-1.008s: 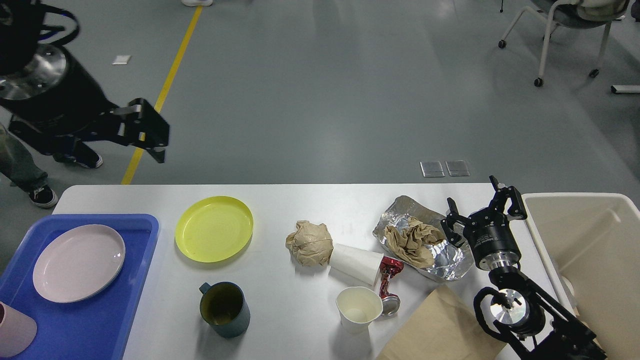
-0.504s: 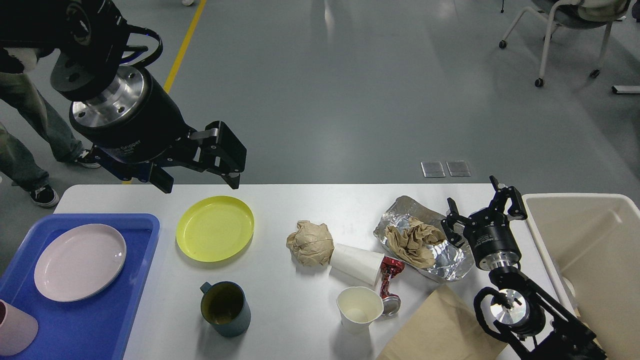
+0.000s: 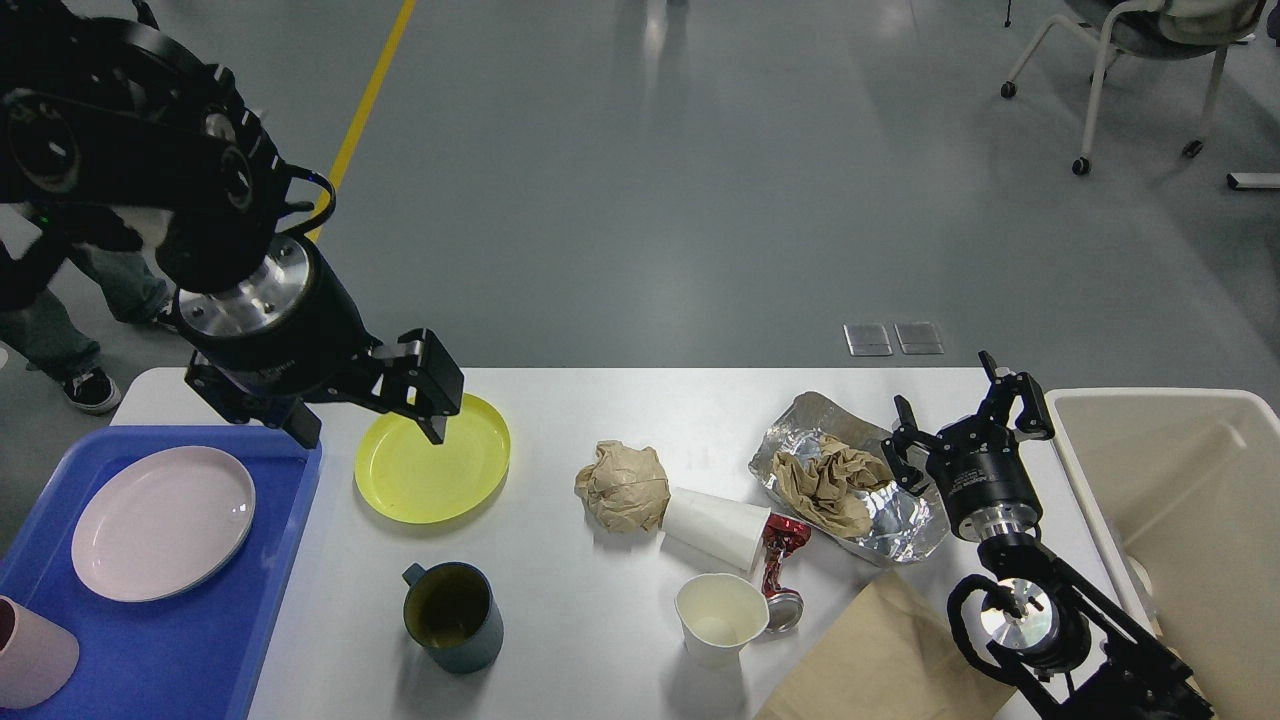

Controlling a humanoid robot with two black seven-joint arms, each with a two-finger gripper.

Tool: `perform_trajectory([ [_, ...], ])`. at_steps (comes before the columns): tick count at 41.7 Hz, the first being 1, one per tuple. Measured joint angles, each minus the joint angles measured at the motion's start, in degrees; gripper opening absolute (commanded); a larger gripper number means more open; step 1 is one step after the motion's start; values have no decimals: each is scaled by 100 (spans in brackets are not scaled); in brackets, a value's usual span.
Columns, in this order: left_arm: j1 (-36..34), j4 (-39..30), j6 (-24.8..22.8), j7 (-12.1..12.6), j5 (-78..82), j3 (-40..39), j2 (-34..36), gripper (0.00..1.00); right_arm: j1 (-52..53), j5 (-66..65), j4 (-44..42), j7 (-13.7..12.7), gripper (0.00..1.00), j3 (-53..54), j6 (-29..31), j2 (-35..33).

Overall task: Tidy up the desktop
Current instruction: 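Move the left gripper down toward the dark green mug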

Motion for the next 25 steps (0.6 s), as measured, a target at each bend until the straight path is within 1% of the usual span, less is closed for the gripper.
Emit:
perform_trajectory([
  [4, 420, 33, 220, -2, -158, -52, -7, 95, 0, -1, 0, 0, 100, 0, 0, 0],
  [5, 654, 42, 363, 6, -328, -57, -5, 95, 0, -1, 0, 0, 100, 0, 0, 0],
  [8, 983, 59, 568, 22, -558, -58, -1, 95, 0, -1, 0, 0, 100, 0, 0, 0],
  [13, 1750, 135, 1060, 34, -982, -75, 7, 95, 0, 0, 0, 0, 100, 0, 0, 0],
  [19, 2814, 324, 1824, 58, -1262, -334, 95, 95, 0, -1, 0, 0, 100, 0, 0, 0],
  [21, 3410, 408, 2324, 63, -1328, -488, 127, 95, 0, -1, 0, 0, 100, 0, 0, 0],
  [25, 3866, 450, 2707, 62, -1347, -660, 129, 95, 0, -1, 0, 0, 100, 0, 0, 0],
])
